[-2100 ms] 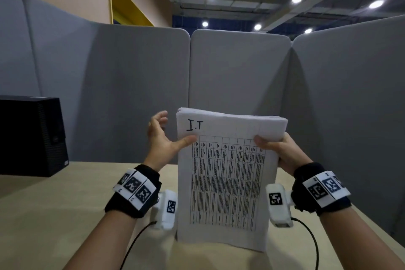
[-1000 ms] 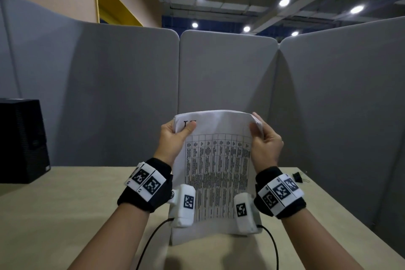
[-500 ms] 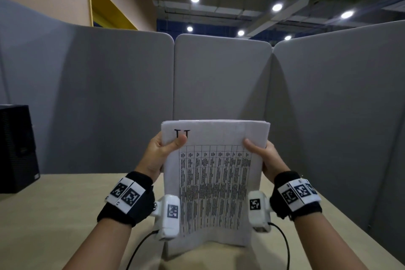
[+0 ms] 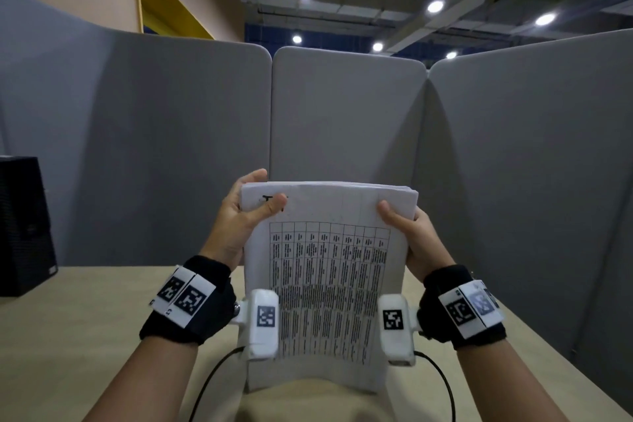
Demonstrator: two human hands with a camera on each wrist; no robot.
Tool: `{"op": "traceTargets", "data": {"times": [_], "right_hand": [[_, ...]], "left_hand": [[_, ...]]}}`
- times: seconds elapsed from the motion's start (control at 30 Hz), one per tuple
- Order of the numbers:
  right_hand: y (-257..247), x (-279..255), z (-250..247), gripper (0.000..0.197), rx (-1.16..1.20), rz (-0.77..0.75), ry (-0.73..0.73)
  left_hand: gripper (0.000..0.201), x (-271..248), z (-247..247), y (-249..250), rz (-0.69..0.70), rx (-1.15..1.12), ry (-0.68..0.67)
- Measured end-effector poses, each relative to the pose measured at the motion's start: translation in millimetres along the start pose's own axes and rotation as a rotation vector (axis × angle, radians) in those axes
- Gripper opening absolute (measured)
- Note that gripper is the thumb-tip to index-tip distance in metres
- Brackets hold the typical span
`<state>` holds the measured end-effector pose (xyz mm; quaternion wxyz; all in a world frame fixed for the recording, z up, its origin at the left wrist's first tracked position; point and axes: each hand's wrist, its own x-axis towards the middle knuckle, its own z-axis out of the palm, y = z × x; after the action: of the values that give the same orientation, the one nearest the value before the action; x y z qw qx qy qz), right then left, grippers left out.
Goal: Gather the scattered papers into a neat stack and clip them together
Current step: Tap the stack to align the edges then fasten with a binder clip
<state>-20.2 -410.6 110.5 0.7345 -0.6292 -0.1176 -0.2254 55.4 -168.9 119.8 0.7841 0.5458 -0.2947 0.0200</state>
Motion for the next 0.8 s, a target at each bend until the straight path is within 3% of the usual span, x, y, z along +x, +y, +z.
{"op": "traceTargets", "data": {"times": [0.1, 0.33, 0.47, 0.5, 0.6, 0.63, 0.7, 0.8], "right_hand": [[1.4, 2.9, 2.7, 0.086, 0.008, 0.011, -0.004], [-2.4, 3.9, -11.3, 0.081, -0.092, 0.115, -0.104], [3.9, 2.1, -4.5, 0.078, -0.065, 0.092, -0.131], [4.4, 2.1, -2.7, 0.078, -0.063, 0.078, -0.105], [7.5, 2.0, 1.5, 0.077, -0.126, -0.030, 0.051], [10.1, 0.8, 2.5, 0.076, -0.141, -0.062, 0.104], [20.6, -4.9, 3.3, 0.076, -0.153, -0.080, 0.154], [45.1, -20.2, -0.4, 0.082, -0.171, -0.007, 0.142]], "left_hand": [[0.091, 1.2, 4.5, -0.3, -0.030, 0.064, -0.019], [0.086, 4.7, -5.9, 0.2, -0.096, 0.178, -0.113], [0.094, 2.0, -0.2, -6.3, -0.125, 0.186, -0.032], [0.084, 2.1, 1.8, -6.7, -0.111, 0.190, -0.002], [0.015, -2.1, 10.6, -5.3, -0.023, 0.222, 0.052], [0.007, -4.1, 12.7, -6.4, 0.006, 0.233, 0.076], [0.009, -9.2, 13.0, -9.7, 0.041, 0.211, 0.102], [0.060, -16.4, 1.3, -22.3, -0.038, 0.188, 0.037]]}}
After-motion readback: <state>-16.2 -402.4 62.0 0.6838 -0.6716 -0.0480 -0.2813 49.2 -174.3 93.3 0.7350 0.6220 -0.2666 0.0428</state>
